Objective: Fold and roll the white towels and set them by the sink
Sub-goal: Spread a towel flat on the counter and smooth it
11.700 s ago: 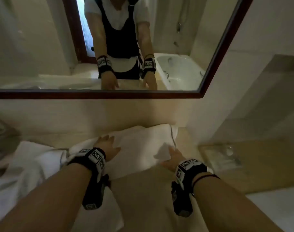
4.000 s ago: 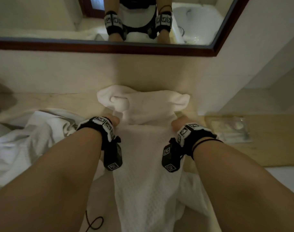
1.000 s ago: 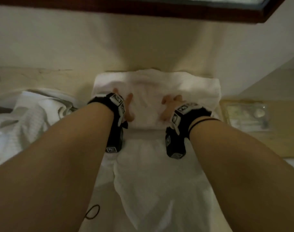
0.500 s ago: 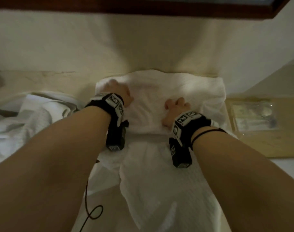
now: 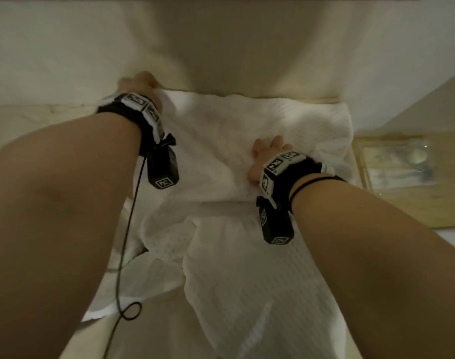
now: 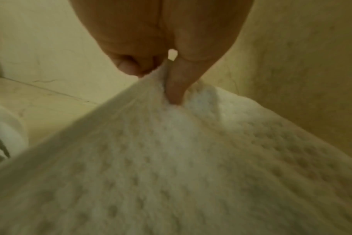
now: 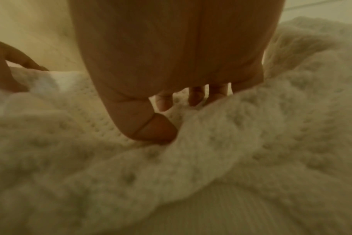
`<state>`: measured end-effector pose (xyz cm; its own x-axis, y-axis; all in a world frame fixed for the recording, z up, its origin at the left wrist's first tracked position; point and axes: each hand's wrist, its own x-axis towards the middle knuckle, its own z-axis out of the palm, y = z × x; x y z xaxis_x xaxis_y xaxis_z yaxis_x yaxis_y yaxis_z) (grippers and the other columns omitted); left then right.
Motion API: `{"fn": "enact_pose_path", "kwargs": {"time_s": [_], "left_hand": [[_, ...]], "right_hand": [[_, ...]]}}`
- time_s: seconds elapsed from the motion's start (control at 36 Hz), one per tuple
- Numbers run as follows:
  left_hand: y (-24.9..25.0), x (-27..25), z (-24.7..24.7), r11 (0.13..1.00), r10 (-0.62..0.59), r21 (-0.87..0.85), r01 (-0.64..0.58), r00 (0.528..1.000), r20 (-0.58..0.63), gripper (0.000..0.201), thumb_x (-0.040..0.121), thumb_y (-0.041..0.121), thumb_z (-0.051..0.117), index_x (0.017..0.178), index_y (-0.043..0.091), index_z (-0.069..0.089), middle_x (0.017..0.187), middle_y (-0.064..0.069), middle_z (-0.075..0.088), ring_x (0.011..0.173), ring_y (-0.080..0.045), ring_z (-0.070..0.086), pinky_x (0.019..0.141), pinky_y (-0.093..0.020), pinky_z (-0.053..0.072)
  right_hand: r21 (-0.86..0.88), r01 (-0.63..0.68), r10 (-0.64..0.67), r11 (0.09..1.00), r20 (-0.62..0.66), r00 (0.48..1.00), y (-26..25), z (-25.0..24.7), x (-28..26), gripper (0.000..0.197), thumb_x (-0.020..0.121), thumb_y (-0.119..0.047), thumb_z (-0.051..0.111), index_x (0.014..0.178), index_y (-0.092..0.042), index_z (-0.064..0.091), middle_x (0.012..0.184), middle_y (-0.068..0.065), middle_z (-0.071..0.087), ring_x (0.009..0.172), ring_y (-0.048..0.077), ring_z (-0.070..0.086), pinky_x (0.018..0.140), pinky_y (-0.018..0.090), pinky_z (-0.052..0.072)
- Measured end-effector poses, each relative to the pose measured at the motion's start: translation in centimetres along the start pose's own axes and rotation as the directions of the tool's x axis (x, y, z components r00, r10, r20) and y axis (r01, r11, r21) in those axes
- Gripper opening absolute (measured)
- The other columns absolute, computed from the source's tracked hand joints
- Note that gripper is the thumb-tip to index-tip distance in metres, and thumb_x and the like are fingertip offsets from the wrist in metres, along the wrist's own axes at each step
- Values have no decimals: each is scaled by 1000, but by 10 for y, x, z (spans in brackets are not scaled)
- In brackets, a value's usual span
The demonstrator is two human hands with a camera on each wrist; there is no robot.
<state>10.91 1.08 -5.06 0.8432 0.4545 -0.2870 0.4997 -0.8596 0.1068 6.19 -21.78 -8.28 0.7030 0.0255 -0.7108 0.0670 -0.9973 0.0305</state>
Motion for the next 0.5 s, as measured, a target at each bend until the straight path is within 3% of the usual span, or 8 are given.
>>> {"fn": "enact_pose_path", "kwargs": {"time_s": [0.08,0.14,0.22,0.28,0.36,0.44,0.5], "left_hand": [[-6,3,1,994,-82,-86,66,976,-201,45,93,14,45,136,8,34,138,-24,31,125,-41,38,105,-48,34],[-4,-3,6,1000,-30,0,30,977,-209,51,92,12,44,139,2,28,141,-25,28,127,-39,34,107,-46,28],[6,-11,16,982,189,33,-188,981,-45,49,90,21,50,138,17,37,143,-17,31,129,-37,35,110,-44,29],[13,-14,30,948,281,109,-299,947,159,58,90,34,52,143,27,30,149,-10,26,135,-33,31,112,-44,28],[21,-23,45,936,183,235,-262,932,313,63,90,51,46,145,35,21,150,-11,21,136,-35,25,113,-48,25],[23,-27,36,944,159,224,-241,930,331,51,99,43,35,145,22,30,148,-14,29,133,-34,34,112,-42,27],[17,-17,35,929,136,294,-224,947,291,46,97,31,45,138,10,41,140,-17,42,124,-35,47,104,-43,39]], "right_hand": [[10,12,-12,1000,-13,1000,0,-1,-3,83,77,-38,63,144,-29,14,154,12,1,138,39,17,109,58,26],[10,14,-13,1000,-21,1000,0,-2,-4,80,77,-36,65,142,-28,18,153,12,3,137,39,18,108,57,28],[-3,21,-21,1000,-13,1000,1,-1,-4,79,77,-37,65,140,-29,19,149,13,11,135,39,22,106,56,31],[-24,26,-26,999,-4,1000,3,-1,-5,78,77,-40,64,141,-30,19,147,12,13,133,38,25,106,55,32],[-26,53,-53,998,-5,999,10,2,-9,77,81,-38,66,143,-25,22,148,12,17,135,35,27,108,46,30],[-57,40,-40,998,3,999,11,3,-12,77,78,-39,69,140,-28,24,146,10,17,131,35,32,102,47,35],[-61,37,-37,997,9,999,10,4,-13,75,78,-39,67,138,-29,23,145,10,17,130,36,32,102,48,36]]}}
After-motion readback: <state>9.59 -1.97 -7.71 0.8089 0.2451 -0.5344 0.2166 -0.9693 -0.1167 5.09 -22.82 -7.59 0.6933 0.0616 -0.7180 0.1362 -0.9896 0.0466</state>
